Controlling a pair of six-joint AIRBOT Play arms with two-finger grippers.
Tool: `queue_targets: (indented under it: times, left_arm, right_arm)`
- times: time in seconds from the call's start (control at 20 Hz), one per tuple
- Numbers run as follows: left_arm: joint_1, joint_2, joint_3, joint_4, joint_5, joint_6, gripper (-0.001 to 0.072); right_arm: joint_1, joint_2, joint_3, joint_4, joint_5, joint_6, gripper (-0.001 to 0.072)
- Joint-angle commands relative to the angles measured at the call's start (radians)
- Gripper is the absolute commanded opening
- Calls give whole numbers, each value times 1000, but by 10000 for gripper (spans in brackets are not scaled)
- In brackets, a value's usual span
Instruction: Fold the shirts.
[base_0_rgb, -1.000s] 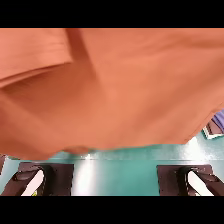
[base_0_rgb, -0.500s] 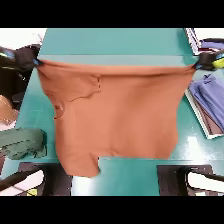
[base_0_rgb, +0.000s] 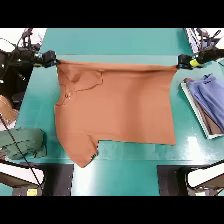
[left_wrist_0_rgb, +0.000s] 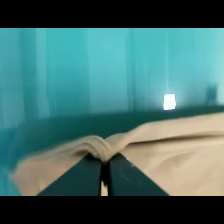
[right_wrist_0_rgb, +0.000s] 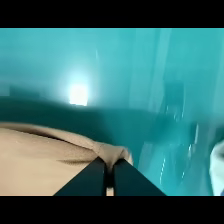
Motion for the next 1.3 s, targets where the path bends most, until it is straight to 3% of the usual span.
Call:
queue_targets:
  times: [0.0, 0.2, 0.55, 0.6, 0.65, 0.7, 0.75, 1.0, 1.25]
  left_arm:
    - [3, -31, 97, 36, -70, 8, 23]
    - [-5, -29, 33, 211, -265, -62, 22]
    - [-42, -14, -279, 198, -258, -18, 25]
    - [-41, -14, -290, 198, -266, -18, 27]
    - [-39, -11, -290, 198, -274, -18, 139]
    - [-32, 1, -290, 198, -278, -18, 383]
    - [-22, 28, -289, 200, -289, -21, 432]
    - [41, 250, -355, 305, -378, -38, 430]
    - [53, 578, -792, 299, -362, -113, 428]
  right_arm:
    - [0, -28, 97, -11, 43, -4, 20]
    - [14, 53, -77, -56, 87, -3, 20]
    - [72, 170, -470, -77, -41, 41, 23]
    - [72, 169, -481, -77, -37, 54, 75]
    - [72, 170, -485, -76, -32, 55, 287]
    - [72, 170, -480, -76, -10, 64, 428]
    - [72, 174, -470, -76, 34, 65, 428]
    - [71, 346, -530, -76, 110, 49, 427]
    - [70, 573, -711, -76, 61, 49, 427]
